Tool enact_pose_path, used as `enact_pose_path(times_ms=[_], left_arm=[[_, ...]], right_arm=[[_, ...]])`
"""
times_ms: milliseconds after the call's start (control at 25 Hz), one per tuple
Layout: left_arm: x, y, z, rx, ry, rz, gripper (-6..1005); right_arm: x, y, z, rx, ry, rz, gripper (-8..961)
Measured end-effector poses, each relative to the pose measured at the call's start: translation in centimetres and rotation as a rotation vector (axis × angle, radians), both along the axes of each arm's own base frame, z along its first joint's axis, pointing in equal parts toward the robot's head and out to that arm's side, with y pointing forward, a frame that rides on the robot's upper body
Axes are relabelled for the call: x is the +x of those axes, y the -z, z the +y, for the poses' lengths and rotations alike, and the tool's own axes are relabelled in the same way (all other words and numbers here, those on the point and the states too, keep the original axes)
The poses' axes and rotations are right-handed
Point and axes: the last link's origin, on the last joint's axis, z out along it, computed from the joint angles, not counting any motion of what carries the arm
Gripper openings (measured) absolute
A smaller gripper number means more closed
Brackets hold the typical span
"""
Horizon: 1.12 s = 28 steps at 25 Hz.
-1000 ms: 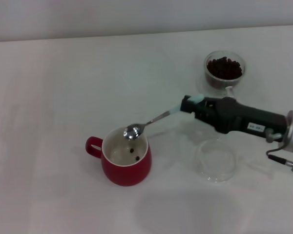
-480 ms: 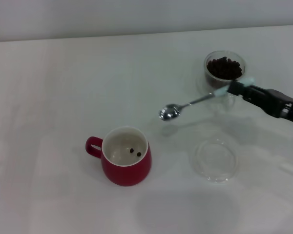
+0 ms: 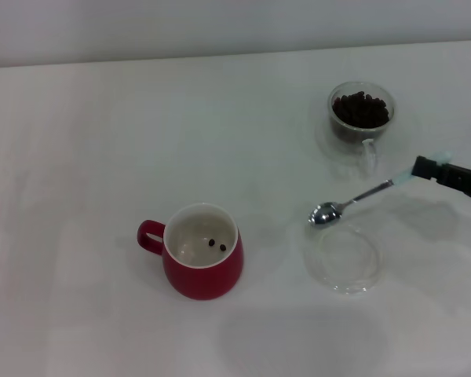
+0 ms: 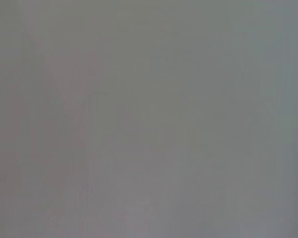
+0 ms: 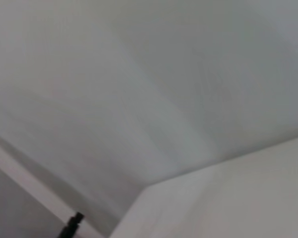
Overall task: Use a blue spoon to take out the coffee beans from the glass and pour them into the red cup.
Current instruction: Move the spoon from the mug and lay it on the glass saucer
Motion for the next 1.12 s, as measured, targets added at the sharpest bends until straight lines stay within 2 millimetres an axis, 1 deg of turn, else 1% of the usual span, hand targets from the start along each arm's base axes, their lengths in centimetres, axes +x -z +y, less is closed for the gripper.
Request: enact_pose_path(times_ms=[400,760,1120], left_arm=[[0.0,0.2,0.0,-0.008,-0.007,-0.007,724],[0.2,0.3,0.4,-0.013,-0.003,-0.012,723],[0.5,0.4,0.8,-0.015,0.006,-0.013,722]], right_arm=[[1.7,0.0,-1.4,-0.012,0.056,-0.048,178],[2.3,0.6,-1.5,-0.027,0.069,-0.093,180],[2.4,0.8,-1.0,-0.029,0.073,-0.119,181]])
